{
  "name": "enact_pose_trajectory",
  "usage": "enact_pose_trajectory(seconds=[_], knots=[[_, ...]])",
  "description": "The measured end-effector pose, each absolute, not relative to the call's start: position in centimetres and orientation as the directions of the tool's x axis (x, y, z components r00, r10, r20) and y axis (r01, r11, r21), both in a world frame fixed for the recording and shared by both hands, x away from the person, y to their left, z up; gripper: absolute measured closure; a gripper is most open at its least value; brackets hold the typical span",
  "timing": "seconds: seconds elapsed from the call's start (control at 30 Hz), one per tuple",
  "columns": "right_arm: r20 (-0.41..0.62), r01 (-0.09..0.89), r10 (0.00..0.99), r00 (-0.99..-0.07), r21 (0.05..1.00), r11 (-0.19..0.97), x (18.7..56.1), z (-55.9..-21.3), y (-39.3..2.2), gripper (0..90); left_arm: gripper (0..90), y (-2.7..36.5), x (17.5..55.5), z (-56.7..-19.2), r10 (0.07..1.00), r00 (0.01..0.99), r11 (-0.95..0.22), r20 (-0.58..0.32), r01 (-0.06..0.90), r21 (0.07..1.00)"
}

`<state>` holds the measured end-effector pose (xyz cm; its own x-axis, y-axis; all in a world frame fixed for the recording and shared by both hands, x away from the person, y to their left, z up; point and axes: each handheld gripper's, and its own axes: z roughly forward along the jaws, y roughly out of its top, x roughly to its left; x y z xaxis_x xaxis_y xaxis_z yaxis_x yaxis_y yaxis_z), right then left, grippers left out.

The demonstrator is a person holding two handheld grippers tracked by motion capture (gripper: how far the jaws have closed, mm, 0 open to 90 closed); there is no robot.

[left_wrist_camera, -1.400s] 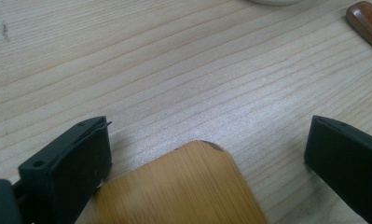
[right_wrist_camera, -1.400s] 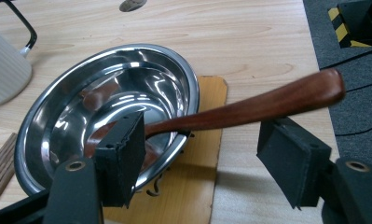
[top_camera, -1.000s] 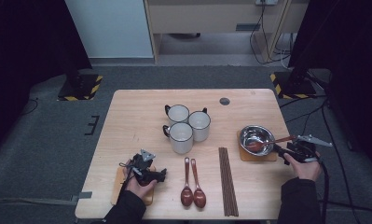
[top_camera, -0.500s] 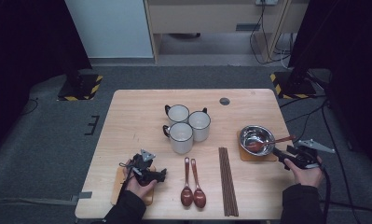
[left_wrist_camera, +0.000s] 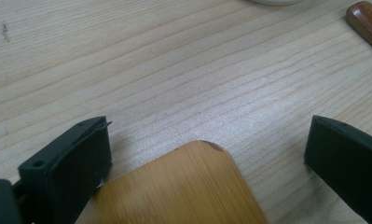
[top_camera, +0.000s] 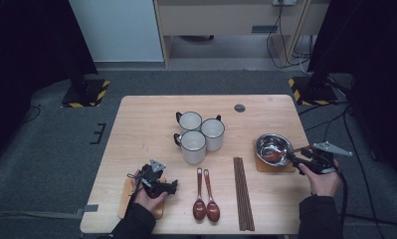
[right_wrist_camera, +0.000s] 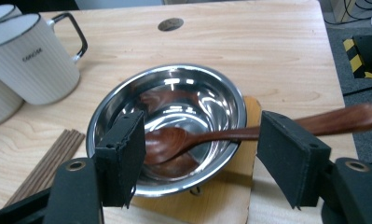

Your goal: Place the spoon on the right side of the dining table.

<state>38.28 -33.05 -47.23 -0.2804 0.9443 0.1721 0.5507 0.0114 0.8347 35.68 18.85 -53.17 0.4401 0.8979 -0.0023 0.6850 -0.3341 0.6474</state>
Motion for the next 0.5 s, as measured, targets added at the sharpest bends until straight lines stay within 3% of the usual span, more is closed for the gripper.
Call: enact_pose_trajectory(seconds=[0.5], knots=[[0.168,0.557,0.95,-0.263,0.831,0.007,40.7,-47.2,-33.3,33.0,0.0,18.9,35.7,-53.2,0.898,0.44,-0.334,-0.002,0.685,0.647]])
